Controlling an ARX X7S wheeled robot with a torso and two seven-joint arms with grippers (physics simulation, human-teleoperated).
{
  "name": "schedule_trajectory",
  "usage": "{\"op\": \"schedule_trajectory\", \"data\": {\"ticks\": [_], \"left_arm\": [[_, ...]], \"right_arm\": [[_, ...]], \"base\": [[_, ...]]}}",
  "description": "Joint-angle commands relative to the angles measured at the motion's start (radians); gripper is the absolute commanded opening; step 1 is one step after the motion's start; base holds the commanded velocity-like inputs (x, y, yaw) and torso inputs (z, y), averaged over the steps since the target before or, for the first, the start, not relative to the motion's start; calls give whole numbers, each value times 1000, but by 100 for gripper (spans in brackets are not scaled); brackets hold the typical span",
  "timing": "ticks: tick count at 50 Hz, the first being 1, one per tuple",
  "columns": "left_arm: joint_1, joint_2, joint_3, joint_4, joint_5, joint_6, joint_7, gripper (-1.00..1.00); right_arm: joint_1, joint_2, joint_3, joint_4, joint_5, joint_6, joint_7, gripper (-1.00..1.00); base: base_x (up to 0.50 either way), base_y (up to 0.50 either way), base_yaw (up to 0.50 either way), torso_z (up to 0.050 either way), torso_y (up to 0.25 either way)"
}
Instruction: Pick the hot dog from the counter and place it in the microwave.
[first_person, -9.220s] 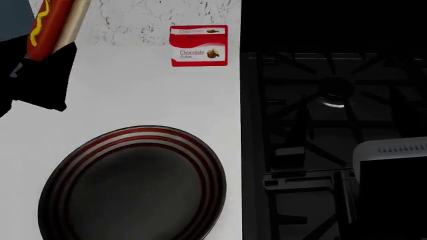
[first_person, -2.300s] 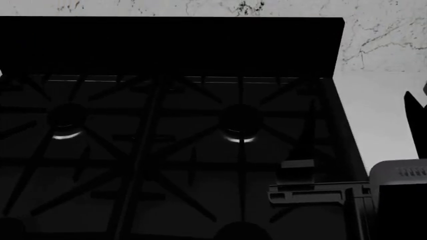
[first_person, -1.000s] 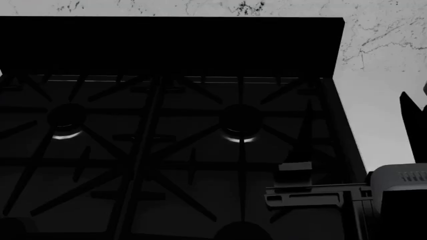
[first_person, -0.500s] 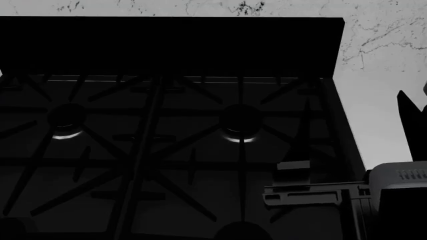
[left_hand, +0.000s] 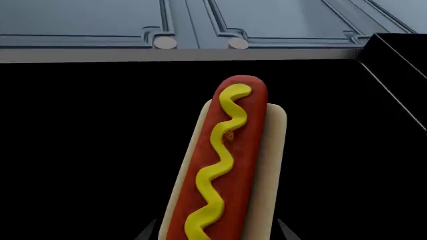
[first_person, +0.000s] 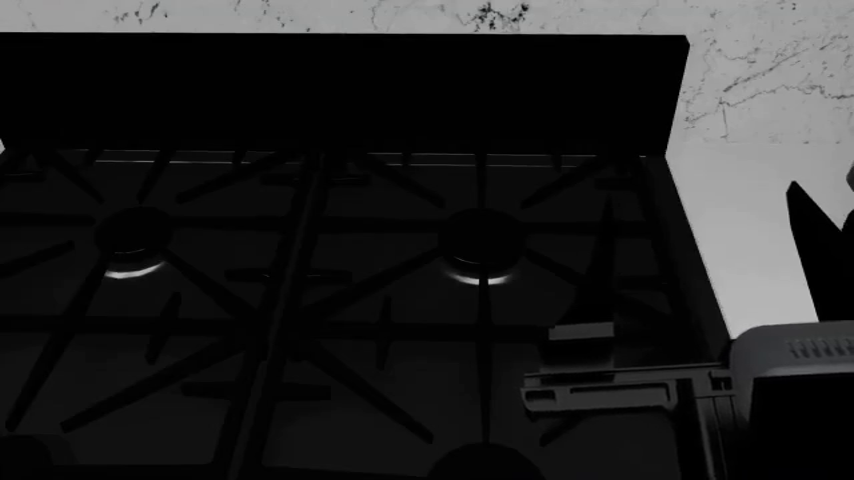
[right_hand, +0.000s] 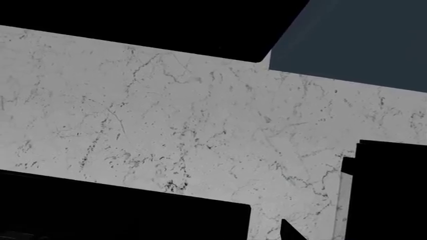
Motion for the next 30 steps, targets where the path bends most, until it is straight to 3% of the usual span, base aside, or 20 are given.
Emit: {"op": "schedule_trajectory", "data": {"ticks": [1, 12, 19, 30], "left_arm": [[-97, 63, 24, -248, 43, 99, 50, -100], [-184, 135, 53, -515, 100, 202, 112, -100], [-319, 231, 49, -900, 134, 369, 208, -100], [-326, 248, -13, -905, 207, 301, 226, -100]], "right_arm": [[8, 2, -4, 4, 6, 1, 2, 100], [-7, 7, 5, 13, 6, -15, -2, 100], [-6, 8, -4, 17, -1, -18, -2, 100], [-17, 12, 2, 15, 2, -26, 0, 100]], "base": [[0, 0, 0, 0, 0], [0, 0, 0, 0, 0], [0, 0, 0, 0, 0], [0, 0, 0, 0, 1]]}}
